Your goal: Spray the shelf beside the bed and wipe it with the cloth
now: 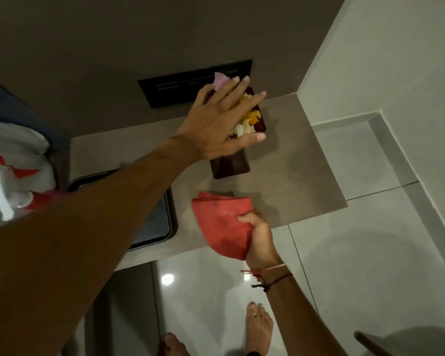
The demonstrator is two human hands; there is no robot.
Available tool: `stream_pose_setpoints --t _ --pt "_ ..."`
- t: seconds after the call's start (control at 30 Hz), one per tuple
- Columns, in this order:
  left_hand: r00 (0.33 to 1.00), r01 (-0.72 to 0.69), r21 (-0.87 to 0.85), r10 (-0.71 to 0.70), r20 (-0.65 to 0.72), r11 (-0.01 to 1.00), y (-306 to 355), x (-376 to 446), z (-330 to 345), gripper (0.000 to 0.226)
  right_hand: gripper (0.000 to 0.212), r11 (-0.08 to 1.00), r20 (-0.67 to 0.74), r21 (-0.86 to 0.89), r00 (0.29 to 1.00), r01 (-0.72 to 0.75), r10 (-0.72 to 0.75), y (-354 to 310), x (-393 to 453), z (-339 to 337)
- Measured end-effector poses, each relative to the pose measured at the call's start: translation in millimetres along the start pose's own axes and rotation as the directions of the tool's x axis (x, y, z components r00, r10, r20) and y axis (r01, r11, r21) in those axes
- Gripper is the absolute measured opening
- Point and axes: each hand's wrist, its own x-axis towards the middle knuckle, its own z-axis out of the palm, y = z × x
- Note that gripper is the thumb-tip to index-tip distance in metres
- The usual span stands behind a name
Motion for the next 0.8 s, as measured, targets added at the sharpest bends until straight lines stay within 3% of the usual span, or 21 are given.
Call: stream_pose_setpoints --t 0.07,0.13,0.17,0.23,0.27,0.33,0.5,0.63,0.7,0.8 --pt "0.984 0.082 -0.195 -0.111 -0.143 0.977 7.1 -25.0 -0.9 0.082 0.053 0.995 0.108 -0.062 0.990 -0.082 0.088 -8.1 -6.5 5.3" --pt "0.943 0.121 -0.503 -0.257 -0.210 0.856 11.3 -60.3 2.5 0.076 0.044 0.981 0.220 -0.164 0.966 -0.102 0.137 -17.5 -7.4 11.0" --pt "0.933 0.162 -0.674 -0.334 -0.134 0.721 9.2 -82.4 4.2 0.072 0.041 0.974 0.263 -0.198 0.951 -0.112 0.163 -22.2 -6.2 17.8" --pt "0.902 0.342 -0.858 -0.388 0.187 0.382 4.2 -125.9 7.9 0.066 0.042 0.959 0.321 -0.262 0.927 -0.109 0.193 -29.7 1.8 34.5" --pt "0.869 0.440 -0.857 -0.369 0.331 0.266 0.4 -144.4 11.9 0.065 0.045 0.950 0.342 -0.299 0.919 -0.093 0.198 -33.1 8.2 43.8" --pt "0.795 0.554 -0.819 -0.390 0.465 0.151 -9.2 -177.8 25.5 0.055 0.051 0.911 0.340 -0.406 0.914 -0.069 0.221 -36.0 24.7 65.7" --pt "0.574 0.583 -0.810 -0.672 0.467 -0.064 -30.1 -223.1 49.6 0.047 0.059 0.863 0.072 -0.502 0.992 -0.057 0.107 -13.7 59.2 122.6" --pt "0.404 0.638 -0.764 -0.802 0.439 -0.096 -41.2 -228.0 65.3 0.051 0.054 0.884 0.009 -0.466 1.000 -0.022 0.029 9.8 76.0 152.1" --pt "0.366 0.677 -0.730 -0.820 0.440 -0.090 -46.9 -233.9 68.0 0.054 0.059 0.875 0.061 -0.485 0.998 0.009 0.024 15.5 77.9 160.3" --pt "0.426 0.744 -0.668 -0.779 0.460 0.011 -42.8 -234.2 62.6 0.056 0.063 0.751 0.178 -0.645 0.983 0.143 -0.034 15.9 65.1 164.8"
